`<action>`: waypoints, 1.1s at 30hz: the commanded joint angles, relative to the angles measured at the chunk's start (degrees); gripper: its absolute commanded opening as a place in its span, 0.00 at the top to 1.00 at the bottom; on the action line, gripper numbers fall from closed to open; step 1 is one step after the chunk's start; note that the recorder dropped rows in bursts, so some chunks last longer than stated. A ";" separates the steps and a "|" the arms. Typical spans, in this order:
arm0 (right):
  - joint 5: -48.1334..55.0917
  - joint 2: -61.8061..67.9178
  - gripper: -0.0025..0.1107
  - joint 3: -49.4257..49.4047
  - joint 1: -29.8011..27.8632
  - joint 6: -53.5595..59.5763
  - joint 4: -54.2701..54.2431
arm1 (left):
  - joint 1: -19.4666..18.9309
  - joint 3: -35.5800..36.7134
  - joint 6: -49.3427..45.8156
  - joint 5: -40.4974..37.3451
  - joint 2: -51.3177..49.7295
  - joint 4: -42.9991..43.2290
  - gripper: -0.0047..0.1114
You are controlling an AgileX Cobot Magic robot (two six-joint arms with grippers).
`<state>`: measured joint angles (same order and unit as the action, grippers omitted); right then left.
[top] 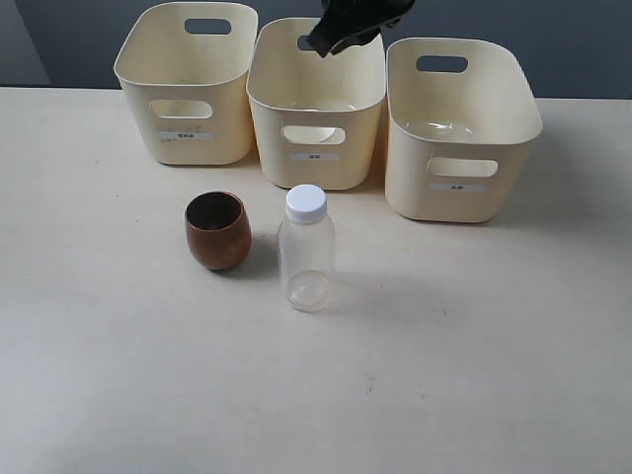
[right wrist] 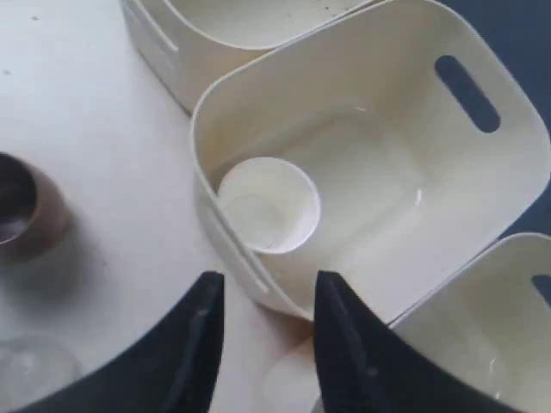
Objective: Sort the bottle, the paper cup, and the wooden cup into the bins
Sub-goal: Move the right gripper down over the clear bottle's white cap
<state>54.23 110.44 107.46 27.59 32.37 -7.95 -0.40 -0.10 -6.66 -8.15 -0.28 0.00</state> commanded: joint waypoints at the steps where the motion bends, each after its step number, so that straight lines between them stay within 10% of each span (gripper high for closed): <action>1: 9.12 -2.97 0.67 0.31 -0.16 0.19 -4.82 | -0.03 0.10 0.10 0.40 0.28 0.00 0.96; 14: 15.73 -0.64 0.43 -0.50 -0.16 0.63 -19.44 | -0.03 0.10 0.10 0.40 0.28 0.00 0.96; 33: 15.73 4.08 0.38 -3.25 1.44 0.60 -15.66 | -0.03 0.10 0.10 0.40 0.28 0.00 0.96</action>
<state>69.96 114.67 104.57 28.11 33.05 -24.26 -0.40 -0.10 -6.66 -8.15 -0.28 0.00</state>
